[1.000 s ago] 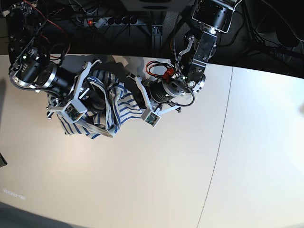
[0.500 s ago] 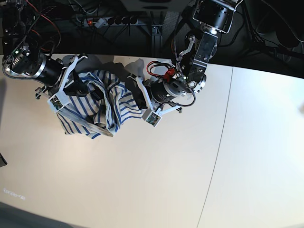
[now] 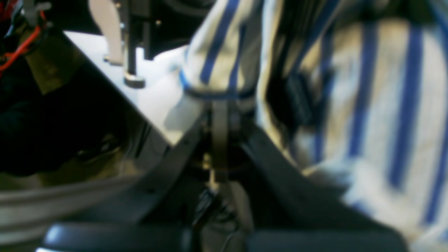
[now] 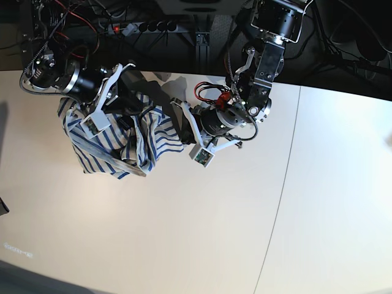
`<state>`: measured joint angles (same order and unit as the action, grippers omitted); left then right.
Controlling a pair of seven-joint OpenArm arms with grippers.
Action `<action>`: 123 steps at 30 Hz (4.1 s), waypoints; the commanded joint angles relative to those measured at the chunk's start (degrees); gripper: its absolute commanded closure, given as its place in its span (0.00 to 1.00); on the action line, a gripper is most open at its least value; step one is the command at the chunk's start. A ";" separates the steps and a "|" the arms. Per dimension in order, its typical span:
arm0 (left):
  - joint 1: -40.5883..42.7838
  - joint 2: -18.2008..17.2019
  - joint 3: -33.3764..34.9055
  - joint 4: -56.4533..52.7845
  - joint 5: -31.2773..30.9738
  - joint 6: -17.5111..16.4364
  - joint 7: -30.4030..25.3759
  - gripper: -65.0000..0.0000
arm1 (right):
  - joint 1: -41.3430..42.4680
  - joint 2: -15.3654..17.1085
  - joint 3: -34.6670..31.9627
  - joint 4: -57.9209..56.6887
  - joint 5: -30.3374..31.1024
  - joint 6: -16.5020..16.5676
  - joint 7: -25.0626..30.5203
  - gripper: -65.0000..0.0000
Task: Fold the T-shirt properly
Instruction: 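Fold the lifted bundle over with both grippers toward the table center, then lower the bundle onto the table and press it flat with both grippers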
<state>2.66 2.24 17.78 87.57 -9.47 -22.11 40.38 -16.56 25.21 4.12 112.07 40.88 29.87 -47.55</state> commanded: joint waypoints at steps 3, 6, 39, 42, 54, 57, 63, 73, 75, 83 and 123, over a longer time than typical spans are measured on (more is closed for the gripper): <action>-0.85 -0.83 -2.29 6.19 -2.62 -0.68 0.68 1.00 | 4.52 0.61 0.92 1.11 0.79 3.80 1.46 1.00; -0.35 -3.58 -2.69 9.57 -4.37 -0.68 1.09 1.00 | 8.94 0.66 1.49 1.11 -1.36 3.80 1.49 1.00; -3.39 5.77 23.82 12.37 3.69 -3.98 -0.57 1.00 | 30.99 2.36 1.64 -24.59 -8.61 3.56 4.20 1.00; -4.04 6.21 23.82 12.35 3.32 -3.82 -0.85 1.00 | 31.01 2.34 1.64 -25.55 -8.50 3.54 4.24 1.00; -5.66 6.76 24.09 6.88 2.99 -3.87 -3.80 1.00 | 31.01 2.21 1.64 -29.92 -5.95 3.56 4.31 1.00; -6.14 6.76 25.03 4.28 4.35 -3.87 -4.59 1.00 | 31.01 2.19 1.64 -29.92 -5.95 3.56 4.31 1.00; -6.45 6.75 27.06 1.05 5.46 -3.87 -3.87 1.00 | 31.01 2.21 1.64 -29.92 -6.01 3.56 4.31 1.00; -6.47 -0.92 26.77 0.39 7.85 -3.30 -1.60 1.00 | 31.01 2.23 1.64 -29.97 -7.06 3.56 4.31 1.00; -6.49 -2.32 26.47 0.39 7.85 -2.67 -1.60 1.00 | 31.01 2.23 1.64 -29.97 -7.06 3.56 4.31 1.00; -6.58 -4.33 26.34 0.42 9.77 -2.56 -0.83 1.00 | 31.01 2.21 1.64 -29.97 -7.02 3.56 5.38 1.00; -22.88 -14.27 26.34 0.44 13.60 3.13 -6.99 1.00 | 14.88 5.14 -6.69 -23.67 0.72 3.82 -1.31 1.00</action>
<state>-18.87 -12.36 44.40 87.15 4.05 -20.75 34.59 -2.26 29.63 -3.11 87.46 41.21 29.89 -49.23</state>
